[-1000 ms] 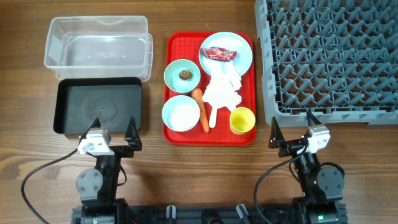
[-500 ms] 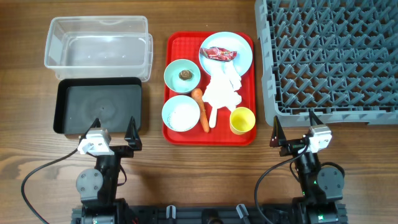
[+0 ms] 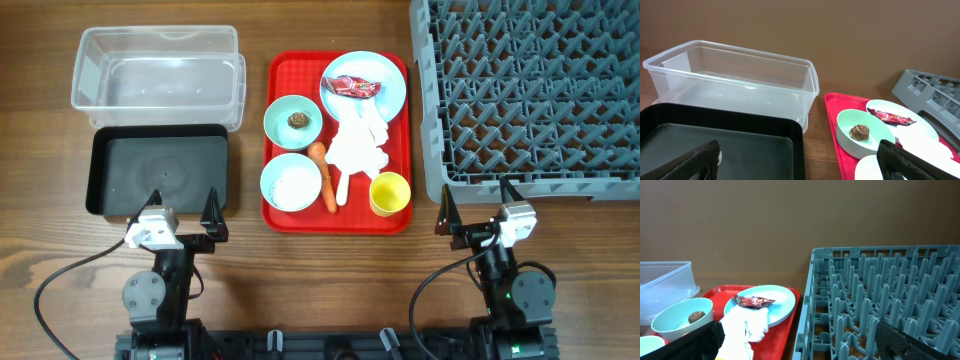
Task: Sort waste into correct bins and load items into the dishwasher rack
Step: 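Raise the left arm from rest toward the red tray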
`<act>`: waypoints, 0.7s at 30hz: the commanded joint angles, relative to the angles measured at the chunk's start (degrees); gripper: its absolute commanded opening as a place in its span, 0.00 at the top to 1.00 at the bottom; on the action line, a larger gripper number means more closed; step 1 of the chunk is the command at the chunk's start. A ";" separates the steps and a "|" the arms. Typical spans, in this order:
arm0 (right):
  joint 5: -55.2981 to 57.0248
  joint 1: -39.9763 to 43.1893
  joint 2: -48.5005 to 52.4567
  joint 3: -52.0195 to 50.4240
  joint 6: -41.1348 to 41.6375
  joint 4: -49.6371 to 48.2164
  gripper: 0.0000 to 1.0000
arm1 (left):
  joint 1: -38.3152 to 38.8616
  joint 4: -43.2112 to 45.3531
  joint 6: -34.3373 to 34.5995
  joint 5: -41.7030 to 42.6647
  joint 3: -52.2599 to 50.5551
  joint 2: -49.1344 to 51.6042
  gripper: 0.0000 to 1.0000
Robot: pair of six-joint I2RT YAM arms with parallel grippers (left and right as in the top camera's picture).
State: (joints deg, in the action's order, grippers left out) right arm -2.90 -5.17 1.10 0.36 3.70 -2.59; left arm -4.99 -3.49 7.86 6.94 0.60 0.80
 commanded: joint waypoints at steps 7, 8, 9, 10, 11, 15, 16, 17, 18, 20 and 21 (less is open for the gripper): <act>0.96 -0.07 -0.13 -0.04 8.17 -11.96 0.00 | -0.42 4.81 5.31 4.22 -0.26 -0.46 0.00; 0.98 -0.07 -0.13 -0.04 8.48 -14.73 0.00 | -0.44 6.58 6.97 4.26 -0.26 -0.46 0.00; 1.01 -0.07 -0.13 -0.04 8.46 -17.16 0.00 | -0.44 8.44 7.85 4.55 -0.26 -0.46 0.00; 1.01 -0.07 -0.13 -0.02 8.48 -19.28 0.00 | -0.42 10.40 7.85 5.20 -0.24 -0.46 0.00; 0.98 -0.07 -0.13 0.07 8.46 -20.96 0.00 | -0.44 12.17 7.85 5.73 -0.15 -0.46 0.00; 1.05 -0.07 -0.13 2.23 7.91 -23.63 0.00 | -0.44 14.86 7.82 6.08 2.03 -0.44 0.00; 1.03 -0.07 -0.13 3.08 6.54 -23.78 0.00 | -0.44 14.88 7.80 6.08 3.28 -0.33 0.00; 1.03 -0.07 -0.13 3.85 5.73 -23.74 0.00 | -0.44 14.88 7.80 6.08 4.04 -0.24 0.00; 1.05 -0.07 -0.09 4.76 4.61 -23.76 0.00 | -0.44 14.88 7.76 6.05 4.87 0.00 0.00; 1.49 -0.07 0.48 6.99 1.57 -23.74 0.00 | -0.44 14.88 7.56 5.70 8.17 1.70 0.00; 1.90 -0.07 1.03 7.93 0.59 -23.71 0.00 | -0.44 14.88 7.54 5.66 9.60 2.71 0.00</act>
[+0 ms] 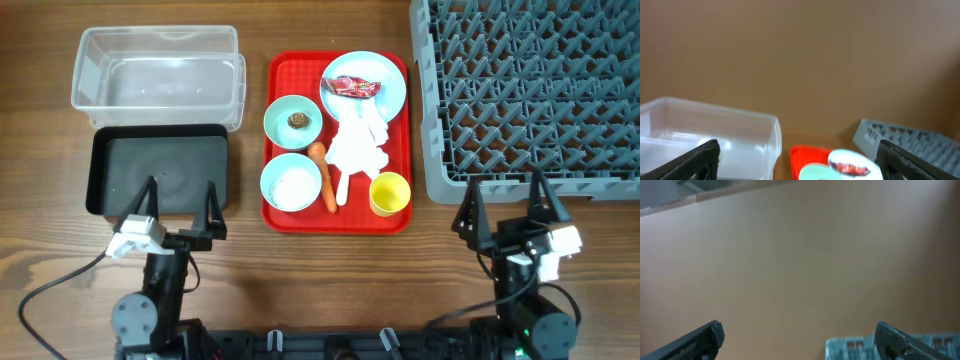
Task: Sort waste into correct bins and load items into the dishwasher rack
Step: 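Raise the left arm from rest toward the red tray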
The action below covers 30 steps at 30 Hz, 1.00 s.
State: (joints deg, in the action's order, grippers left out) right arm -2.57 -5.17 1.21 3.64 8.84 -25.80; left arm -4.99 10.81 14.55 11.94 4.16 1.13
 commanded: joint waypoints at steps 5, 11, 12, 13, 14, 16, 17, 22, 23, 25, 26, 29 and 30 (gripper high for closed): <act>0.63 -0.07 7.02 10.88 -6.64 -0.31 0.00 | -0.39 0.46 0.70 1.20 14.25 10.10 0.00; -8.92 -0.07 22.62 24.41 -14.43 0.17 0.00 | -0.37 -7.08 -4.02 6.45 29.79 25.22 0.00; -10.36 -0.07 25.55 27.32 -15.47 0.90 0.00 | -0.37 -9.05 -5.20 7.74 33.68 28.65 0.00; -11.23 -0.07 28.35 30.38 -16.59 2.32 0.00 | -0.37 -10.93 -5.31 8.17 37.09 31.47 0.00; -11.45 -0.07 30.97 33.55 -16.85 4.28 0.00 | -0.35 -12.76 -5.31 8.20 40.39 33.99 0.00; -11.54 -0.07 36.41 40.65 -16.76 9.88 0.00 | 0.07 -17.14 -5.35 8.17 47.21 38.93 0.00; -11.96 -0.07 38.40 43.25 -16.76 12.04 0.00 | 0.33 -18.84 -5.38 8.15 49.81 40.74 0.00; -19.02 -0.07 50.99 59.78 -16.63 25.86 0.00 | 3.10 -29.57 -5.42 8.02 65.51 51.56 0.00; -20.96 -0.07 54.45 64.50 -16.28 30.32 0.00 | 4.17 -32.96 -5.88 7.63 70.01 54.36 0.00; -24.13 -0.07 60.13 72.50 -16.31 37.81 0.00 | 6.12 -39.65 -8.15 6.60 78.12 59.34 0.00; -24.94 -0.07 62.27 75.43 -16.31 40.72 0.00 | 6.82 -42.27 -8.17 5.35 81.13 61.13 0.00; -25.92 -0.07 69.53 86.23 -16.33 52.02 0.00 | 9.64 -53.94 -8.22 -0.94 94.05 69.37 0.00; -25.73 -0.07 71.73 89.64 -16.35 55.74 0.00 | 10.49 -58.07 -8.37 -2.80 98.53 72.43 0.00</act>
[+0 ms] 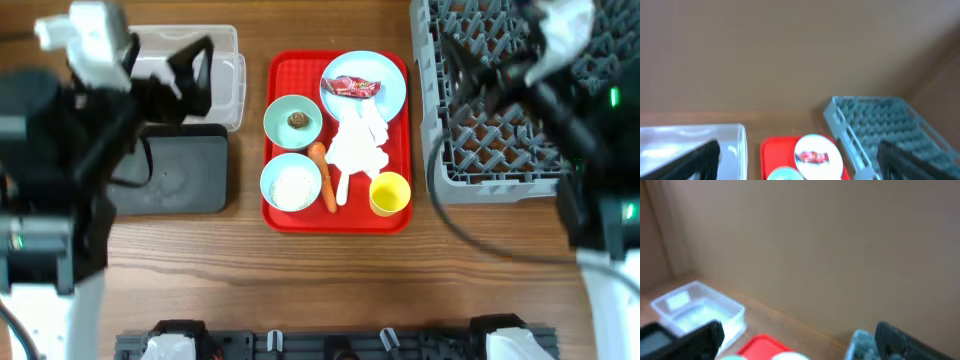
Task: Sort waste into correct bins and load items into the dishwasher rack
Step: 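Raise the left arm from rest toward the red tray, then lower the left gripper onto the white tissue on the plate and grasp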
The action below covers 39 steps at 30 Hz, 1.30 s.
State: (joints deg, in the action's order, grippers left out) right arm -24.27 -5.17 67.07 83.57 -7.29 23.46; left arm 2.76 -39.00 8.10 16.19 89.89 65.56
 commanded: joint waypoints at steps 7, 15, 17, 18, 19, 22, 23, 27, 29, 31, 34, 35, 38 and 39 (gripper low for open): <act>-4.28 3.69 15.91 21.35 -0.07 16.87 0.00 | 9.35 -32.20 -6.64 -12.66 40.35 31.45 0.00; -5.33 12.48 17.20 21.33 -0.20 23.61 0.00 | 20.00 -40.33 -20.50 -13.27 46.10 48.92 0.00; -5.18 14.69 17.59 21.22 -0.26 27.63 0.00 | 22.62 -38.23 -20.98 -11.37 46.10 52.50 0.00; -4.72 15.23 17.77 20.92 -0.24 28.65 0.00 | 23.37 -36.96 -20.98 -9.94 46.10 53.86 0.00; -3.69 15.65 17.92 20.52 -0.22 29.57 0.00 | 24.06 -35.69 -20.98 -8.81 46.10 55.17 0.00; 0.50 16.15 18.32 18.38 -0.09 31.82 0.00 | 26.40 -31.45 -21.00 -5.73 46.10 59.28 0.00; 1.62 16.13 18.47 17.55 -0.09 32.57 0.00 | 27.15 -30.27 -21.07 -5.77 46.10 60.22 0.00; 2.49 16.13 19.23 13.86 0.46 33.81 0.00 | 30.97 -27.54 -21.40 -6.58 46.10 64.98 0.00; 2.51 16.13 19.69 12.31 1.44 33.75 0.00 | 32.20 -28.63 -21.35 -9.40 46.10 67.34 0.01; 2.49 16.13 20.20 11.17 1.44 33.53 0.00 | 32.50 -30.03 -20.17 -10.54 46.10 68.98 0.09; 2.71 16.13 20.85 10.43 1.42 33.07 0.01 | 32.30 -30.47 -12.48 -10.54 46.10 70.93 0.16; 2.69 16.13 21.22 10.43 1.42 32.98 0.02 | 32.22 -30.47 -7.67 -10.54 46.10 71.84 0.18; 2.71 16.13 21.35 10.43 1.40 32.98 0.03 | 32.22 -31.17 -0.50 -11.89 46.07 73.31 0.19; 2.71 16.13 21.35 10.43 1.40 32.98 0.03 | 32.22 -31.65 1.68 -12.76 46.07 74.05 0.19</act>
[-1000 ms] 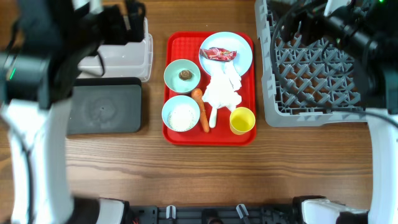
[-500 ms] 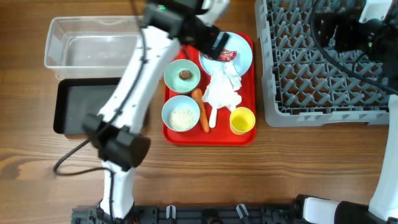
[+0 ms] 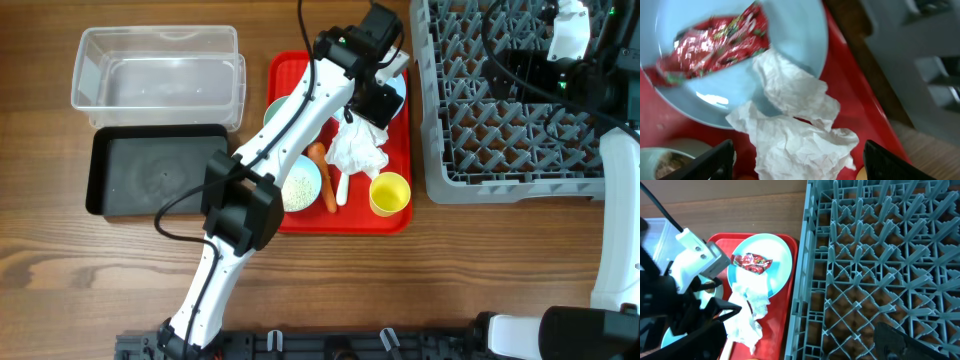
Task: Sort waste into correct bins and load items into the dishwasher rack
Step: 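Lower the left gripper onto the white tissue on the plate and grasp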
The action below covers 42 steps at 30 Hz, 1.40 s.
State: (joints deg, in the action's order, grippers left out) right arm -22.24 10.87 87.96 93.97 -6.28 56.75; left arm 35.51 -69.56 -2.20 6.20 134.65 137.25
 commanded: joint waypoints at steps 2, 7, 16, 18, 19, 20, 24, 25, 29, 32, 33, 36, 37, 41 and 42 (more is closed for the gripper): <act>0.68 0.09 0.46 0.02 0.39 -0.28 0.03 | -0.52 -2.21 15.65 -4.44 1.27 3.34 0.19; 0.70 0.09 0.46 0.02 0.31 -0.26 0.03 | -0.35 -3.23 18.12 -4.55 1.22 5.84 0.19; 0.92 0.09 0.46 0.02 0.24 -0.11 0.03 | 0.02 -4.13 18.08 -4.83 -0.31 6.25 0.20; 0.92 0.09 0.46 0.02 0.22 -0.20 0.03 | 0.02 -3.26 18.10 -4.79 -1.53 6.25 0.19; 0.92 0.09 0.46 0.02 0.24 -0.26 0.03 | 0.04 -3.23 18.10 -4.79 -1.88 6.25 0.22; 0.92 0.09 0.46 0.02 0.20 -0.26 0.03 | 0.13 -3.10 18.12 -4.79 -2.38 6.25 0.22; 0.92 0.09 0.46 0.02 0.22 -0.22 0.03 | 0.61 -2.84 18.10 -4.79 -3.61 6.25 0.23; 0.90 0.09 0.46 0.02 0.22 -0.31 0.03 | 0.79 -2.14 18.10 -4.79 -4.17 6.25 0.21; 0.90 0.09 0.46 0.02 0.22 -0.31 0.03 | 1.60 0.02 18.10 -4.79 -6.03 6.25 0.21; 0.92 0.09 0.46 0.02 0.22 -0.17 0.03 | 2.05 0.98 18.08 -5.25 -6.88 6.25 0.22; 0.92 0.09 0.46 0.02 0.22 -0.13 0.03 | 2.05 0.98 18.08 -5.25 -6.88 6.25 0.23; 0.92 0.09 0.46 0.02 0.22 -0.13 0.03 | 2.05 0.94 18.08 -5.25 -6.88 6.25 0.27; 0.90 0.09 0.46 0.02 0.22 -0.13 0.03 | 2.05 0.96 18.08 -5.22 -6.88 6.25 0.32; 0.90 0.09 0.46 0.02 0.22 -0.11 0.03 | 2.05 0.96 18.08 -5.25 -6.88 6.25 0.58; 0.90 0.09 0.46 0.02 0.24 -0.11 0.03 | 2.05 0.96 18.08 -5.25 -6.88 6.25 0.66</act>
State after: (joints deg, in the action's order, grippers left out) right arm -21.98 10.87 87.96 93.97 -6.31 56.75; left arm 37.54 -68.73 15.86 1.50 128.07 143.09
